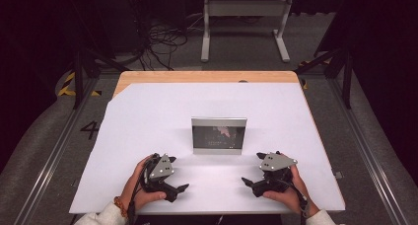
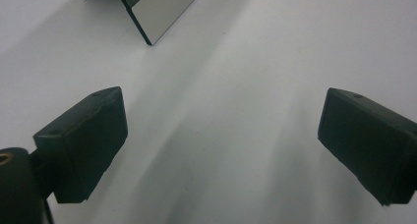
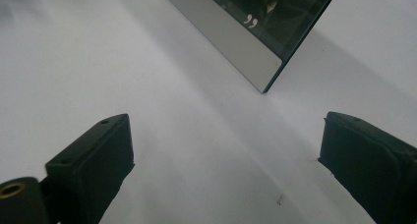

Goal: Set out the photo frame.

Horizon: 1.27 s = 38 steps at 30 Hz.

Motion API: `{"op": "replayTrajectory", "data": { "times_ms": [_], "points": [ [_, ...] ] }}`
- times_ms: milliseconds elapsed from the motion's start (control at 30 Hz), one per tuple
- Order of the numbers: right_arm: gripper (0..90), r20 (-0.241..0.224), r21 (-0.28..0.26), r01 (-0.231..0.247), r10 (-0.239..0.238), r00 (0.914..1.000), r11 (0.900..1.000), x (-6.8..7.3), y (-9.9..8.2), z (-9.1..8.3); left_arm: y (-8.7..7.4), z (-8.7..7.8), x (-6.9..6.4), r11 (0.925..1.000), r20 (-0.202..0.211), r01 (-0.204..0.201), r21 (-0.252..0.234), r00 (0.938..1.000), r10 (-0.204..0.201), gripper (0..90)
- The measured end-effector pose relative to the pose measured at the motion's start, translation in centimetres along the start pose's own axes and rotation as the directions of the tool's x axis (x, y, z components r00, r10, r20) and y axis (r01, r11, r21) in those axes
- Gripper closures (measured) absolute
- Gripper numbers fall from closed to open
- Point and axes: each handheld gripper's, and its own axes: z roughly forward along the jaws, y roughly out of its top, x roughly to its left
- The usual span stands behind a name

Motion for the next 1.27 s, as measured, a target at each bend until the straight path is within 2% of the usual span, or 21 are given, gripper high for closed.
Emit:
{"op": "replayTrajectory", "data": {
  "times_ms": [100, 167, 400, 500, 633, 1033, 1267],
  "points": [
    [6.6, 0.013, 0.008, 0.016, -0.016, 0.9998, 0.9998, 0.00, 0.09, 0.06, -0.20, 0.00, -0.08, 0.9998, -0.004, -0.007, 0.017, 1.0000, 0.007, 5.8],
    [7.0, 0.018, 0.003, 0.010, -0.010, 0.9998, 0.9999, -0.01, 0.18, 0.13, -0.31, -0.05, -0.09, 0.9997, -0.013, -0.007, 0.025, 0.9999, 0.007, 5.8],
    [7.4, 0.009, -0.001, 0.006, -0.006, 0.9999, 1.0000, 0.30, -0.05, 0.38, -0.26, -0.29, 0.26, 0.9999, -0.018, 0.015, 0.003, 0.9997, -0.015, 6.3],
    [7.4, 0.009, 0.002, 0.010, -0.010, 0.9999, 0.9999, 0.45, -0.01, 0.45, -0.35, -0.34, 0.16, 0.9999, -0.021, 0.000, 0.013, 0.9998, 0.000, 6.2],
    [7.4, 0.008, -0.004, 0.004, -0.004, 1.0000, 1.0000, 0.58, 0.02, 0.29, -0.22, -0.32, 0.23, 1.0000, -0.010, 0.004, 0.004, 0.9999, -0.004, 6.3],
    [7.4, 0.007, 0.002, 0.005, -0.005, 1.0000, 1.0000, 0.46, -0.26, 0.34, -0.10, 0.05, 0.40, 0.9998, -0.009, -0.008, 0.019, 0.9999, 0.008, 6.3],
    [7.1, 0.009, -0.004, 0.023, -0.023, 0.9997, 0.9997, 0.62, 0.01, 0.36, -0.27, 0.06, 0.58, 0.9997, -0.014, -0.003, 0.026, 0.9999, 0.004, 6.3]
  ]
}}
